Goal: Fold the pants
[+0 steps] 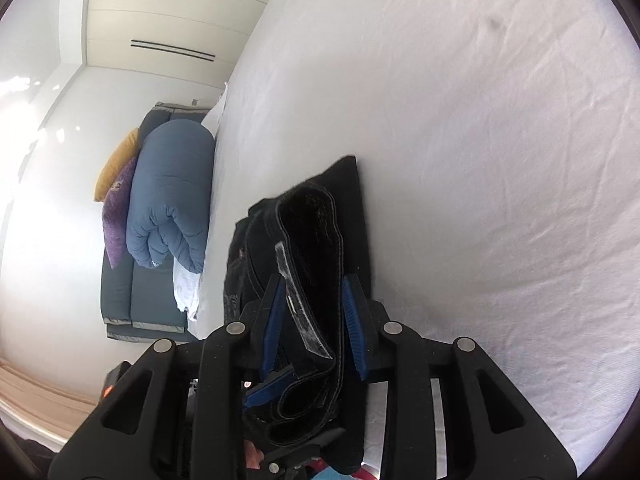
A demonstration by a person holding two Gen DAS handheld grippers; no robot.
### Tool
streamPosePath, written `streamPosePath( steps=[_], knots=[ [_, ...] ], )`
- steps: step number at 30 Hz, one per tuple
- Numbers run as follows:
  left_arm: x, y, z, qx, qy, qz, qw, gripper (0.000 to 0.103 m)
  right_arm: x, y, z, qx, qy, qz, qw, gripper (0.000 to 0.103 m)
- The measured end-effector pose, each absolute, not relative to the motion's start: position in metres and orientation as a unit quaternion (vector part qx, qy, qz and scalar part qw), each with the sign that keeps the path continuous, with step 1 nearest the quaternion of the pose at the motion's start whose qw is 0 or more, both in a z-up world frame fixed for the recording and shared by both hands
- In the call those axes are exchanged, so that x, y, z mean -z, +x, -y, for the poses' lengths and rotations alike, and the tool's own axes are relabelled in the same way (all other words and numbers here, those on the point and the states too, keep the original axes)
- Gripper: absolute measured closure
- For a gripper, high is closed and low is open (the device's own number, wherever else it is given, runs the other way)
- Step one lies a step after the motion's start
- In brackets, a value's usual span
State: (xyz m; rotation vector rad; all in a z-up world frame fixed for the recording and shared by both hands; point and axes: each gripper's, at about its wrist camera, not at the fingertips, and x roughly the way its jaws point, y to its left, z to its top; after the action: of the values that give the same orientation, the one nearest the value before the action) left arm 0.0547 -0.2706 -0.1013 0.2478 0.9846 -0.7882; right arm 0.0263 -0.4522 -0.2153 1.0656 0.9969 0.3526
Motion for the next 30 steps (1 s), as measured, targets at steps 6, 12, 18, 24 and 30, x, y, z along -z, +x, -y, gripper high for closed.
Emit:
streamPosePath(
  steps=[6,12,18,24,30],
  knots=[
    [0.099,0.062,0.270,0.369,0.102,-0.471,0.795,0.035,0.176,0.035,0.459,-0.229,0.499,-0.424,0.720,0.075],
    [0.089,0.058,0.253,0.366,0.089,-0.470,0.798,0.025,0.194,0.072,0.428,-0.272,0.483,-0.480,0.681,0.075],
    [0.073,0.052,0.202,0.367,0.029,-0.486,0.793,0.023,0.242,0.065,0.422,-0.247,0.511,-0.502,0.653,0.075],
    [0.058,0.073,0.134,0.310,-0.024,-0.476,0.823,0.017,0.243,0.004,0.408,-0.254,0.492,-0.518,0.653,0.075],
    [0.037,0.129,0.078,0.236,-0.065,-0.461,0.853,0.006,0.232,-0.062,0.415,-0.231,0.496,-0.501,0.671,0.074]
  ],
)
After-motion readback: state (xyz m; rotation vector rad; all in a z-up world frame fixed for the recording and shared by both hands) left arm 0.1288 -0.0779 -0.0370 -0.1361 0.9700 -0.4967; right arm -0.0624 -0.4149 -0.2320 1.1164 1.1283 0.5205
